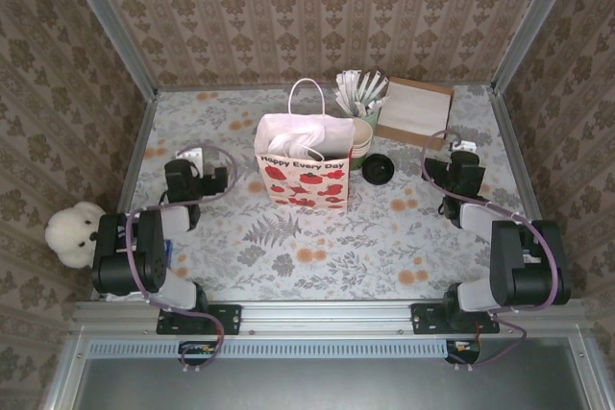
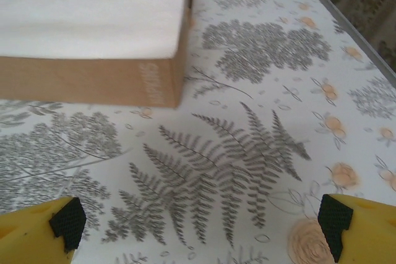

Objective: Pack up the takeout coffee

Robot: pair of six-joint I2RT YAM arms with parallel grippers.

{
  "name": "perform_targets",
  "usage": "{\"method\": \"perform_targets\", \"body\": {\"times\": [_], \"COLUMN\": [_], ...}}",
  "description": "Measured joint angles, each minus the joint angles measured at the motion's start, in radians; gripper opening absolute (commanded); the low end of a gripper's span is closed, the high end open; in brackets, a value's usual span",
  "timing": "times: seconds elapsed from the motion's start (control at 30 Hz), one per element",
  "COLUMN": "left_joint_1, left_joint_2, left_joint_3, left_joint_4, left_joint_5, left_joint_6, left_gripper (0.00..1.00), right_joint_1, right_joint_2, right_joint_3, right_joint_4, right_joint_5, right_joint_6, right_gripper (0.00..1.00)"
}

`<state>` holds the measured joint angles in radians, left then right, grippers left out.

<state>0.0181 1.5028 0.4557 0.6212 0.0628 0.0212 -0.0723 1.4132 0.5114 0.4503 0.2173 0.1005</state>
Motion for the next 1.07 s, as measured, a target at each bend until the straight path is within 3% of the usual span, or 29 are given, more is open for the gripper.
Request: {"method": "perform_targets", "body": {"times": [0.1, 0.27, 0.5, 0.6, 0.77, 1.07], "left_joint_1": [-0.005, -0.018, -0.037, -0.037, -0.037, -0.037], "left_joint_2": [0.021, 0.035, 0.035, 0.035, 0.035, 0.035], "left_joint_3": [-0.089, -0.076, -0.068, -0.068, -0.068, -0.067], "left_joint_4": [0.14, 0.166, 0.196, 0.198, 0.199, 0.199], "left_joint_5": [0.062, -0.008, -0.075, -0.087, -0.091, -0.093], "left_joint_6": [0.029, 0.031, 0.031, 0.031, 0.031, 0.031], "left_gripper": [1.0, 1.0, 1.0, 1.0, 1.0, 1.0], "right_joint_1": [0.0, 0.006, 0.12, 0.166, 0.116, 0.109], "right_joint_2": [-0.038, -0.071, 0.107, 0.126, 0.124, 0.124], "right_joint_3": [-0.042, -0.143, -0.216, -0.235, -0.142, -0.137], "right_joint_4": [0.051, 0.216, 0.519, 0.534, 0.483, 0.459], "right_joint_5": [-0.055, -0.143, -0.09, -0.031, 0.012, 0.016], "right_joint_6": [-0.022, -0.012, -0.051, -0.068, -0.045, -0.041], "right_gripper": [1.0, 1.0, 1.0, 1.0, 1.0, 1.0]}}
